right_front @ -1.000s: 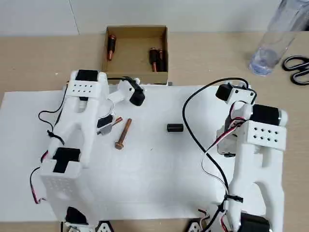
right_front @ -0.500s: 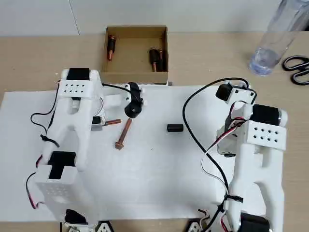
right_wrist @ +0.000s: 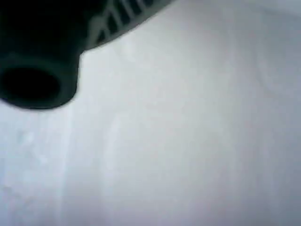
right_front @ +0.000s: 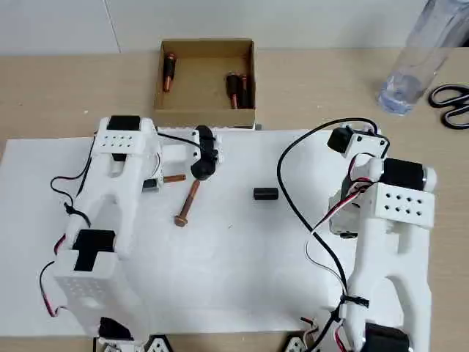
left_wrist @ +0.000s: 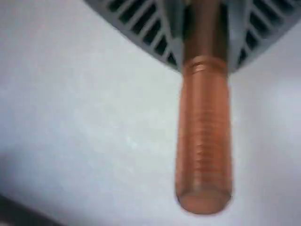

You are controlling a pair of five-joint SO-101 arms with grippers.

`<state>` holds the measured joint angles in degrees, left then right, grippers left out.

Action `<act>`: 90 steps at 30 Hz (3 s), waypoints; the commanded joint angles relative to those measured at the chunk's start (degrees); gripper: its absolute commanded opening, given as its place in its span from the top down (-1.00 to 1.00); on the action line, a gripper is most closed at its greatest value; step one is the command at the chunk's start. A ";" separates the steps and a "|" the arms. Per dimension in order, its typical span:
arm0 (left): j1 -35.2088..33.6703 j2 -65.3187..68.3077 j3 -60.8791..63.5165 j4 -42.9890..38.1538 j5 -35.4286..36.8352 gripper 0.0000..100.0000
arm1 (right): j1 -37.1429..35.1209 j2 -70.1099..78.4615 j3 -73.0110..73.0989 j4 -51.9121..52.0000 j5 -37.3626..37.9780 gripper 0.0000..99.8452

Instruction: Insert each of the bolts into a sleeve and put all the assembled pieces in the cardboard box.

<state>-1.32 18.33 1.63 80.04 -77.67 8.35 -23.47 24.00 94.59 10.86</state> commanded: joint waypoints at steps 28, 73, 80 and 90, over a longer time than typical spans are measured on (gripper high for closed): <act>1.32 -4.22 -5.49 -10.20 -30.24 0.83 | 0.48 -1.71 4.66 -2.77 -0.26 0.99; 2.20 -3.52 -18.68 10.02 137.85 0.93 | 0.22 -2.07 -0.18 -2.24 -0.18 0.99; 2.02 -3.52 -11.38 10.02 142.68 0.81 | 0.22 -1.98 -0.18 -2.33 -0.26 0.99; 2.37 -3.52 -10.95 8.09 147.16 0.81 | 0.40 -1.71 0.09 -2.33 -0.26 0.99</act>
<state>0.70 18.24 -9.80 90.07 68.88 8.35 -23.47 26.55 92.04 10.86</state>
